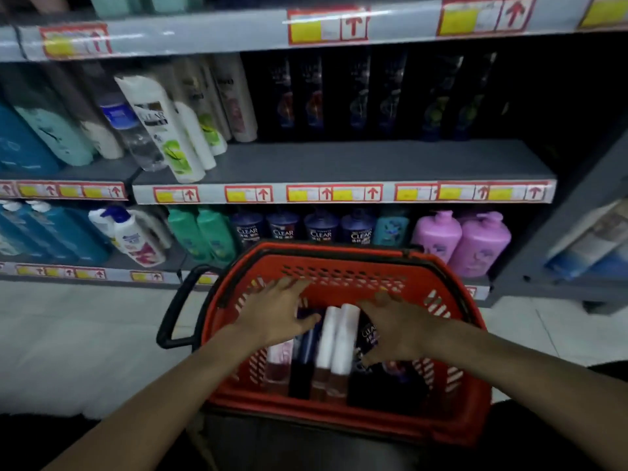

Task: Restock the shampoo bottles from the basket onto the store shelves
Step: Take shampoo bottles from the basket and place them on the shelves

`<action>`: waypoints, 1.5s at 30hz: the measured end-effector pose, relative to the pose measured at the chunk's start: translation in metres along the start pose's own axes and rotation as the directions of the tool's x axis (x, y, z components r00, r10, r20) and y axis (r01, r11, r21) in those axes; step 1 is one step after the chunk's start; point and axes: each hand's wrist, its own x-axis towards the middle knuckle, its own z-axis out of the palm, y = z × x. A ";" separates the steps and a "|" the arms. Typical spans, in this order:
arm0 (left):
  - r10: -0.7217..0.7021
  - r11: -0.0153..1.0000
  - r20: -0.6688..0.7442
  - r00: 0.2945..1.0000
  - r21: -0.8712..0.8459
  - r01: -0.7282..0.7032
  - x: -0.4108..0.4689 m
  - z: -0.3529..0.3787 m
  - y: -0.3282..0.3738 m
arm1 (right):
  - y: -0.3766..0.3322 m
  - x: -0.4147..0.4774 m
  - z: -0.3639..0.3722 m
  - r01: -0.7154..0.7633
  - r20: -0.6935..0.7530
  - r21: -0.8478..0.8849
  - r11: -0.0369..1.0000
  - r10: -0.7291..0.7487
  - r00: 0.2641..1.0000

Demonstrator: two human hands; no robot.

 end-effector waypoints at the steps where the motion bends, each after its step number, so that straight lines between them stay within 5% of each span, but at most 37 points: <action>1: 0.000 1.000 0.028 1.000 -0.006 0.000 0.004 0.012 0.005 | 0.003 -0.002 0.007 -0.001 0.033 -0.050 0.999 0.003 0.999; 10: -0.093 0.989 0.276 0.957 -0.085 0.121 0.053 0.096 0.061 | 0.021 -0.017 0.041 0.039 0.174 -0.191 0.981 -0.005 0.985; 18: -0.397 0.885 0.217 0.892 -0.168 0.435 0.085 0.127 0.103 | 0.031 -0.013 0.042 0.059 0.206 -0.191 0.980 -0.018 0.978; 23: -0.420 0.871 0.212 0.883 -0.178 0.457 0.083 0.122 0.100 | 0.039 -0.015 0.041 0.056 0.211 -0.195 0.979 -0.014 0.977; 31: -0.355 0.769 0.272 0.894 -0.459 0.445 0.058 0.077 0.073 | 0.035 -0.015 0.032 0.034 0.237 -0.212 0.977 0.018 0.971; 37: -0.365 0.584 0.122 0.923 -0.742 0.329 0.027 0.013 0.054 | 0.000 -0.008 0.009 0.039 0.013 0.102 0.994 -0.040 0.999; 41: -0.408 0.341 0.087 0.909 -0.909 0.240 0.003 -0.037 0.051 | -0.031 0.001 -0.006 0.025 -0.235 0.278 0.960 0.043 0.971; 45: -0.446 0.041 0.192 0.874 -0.971 0.234 -0.005 -0.051 0.045 | -0.048 0.007 -0.009 0.016 -0.457 0.200 0.980 0.079 0.886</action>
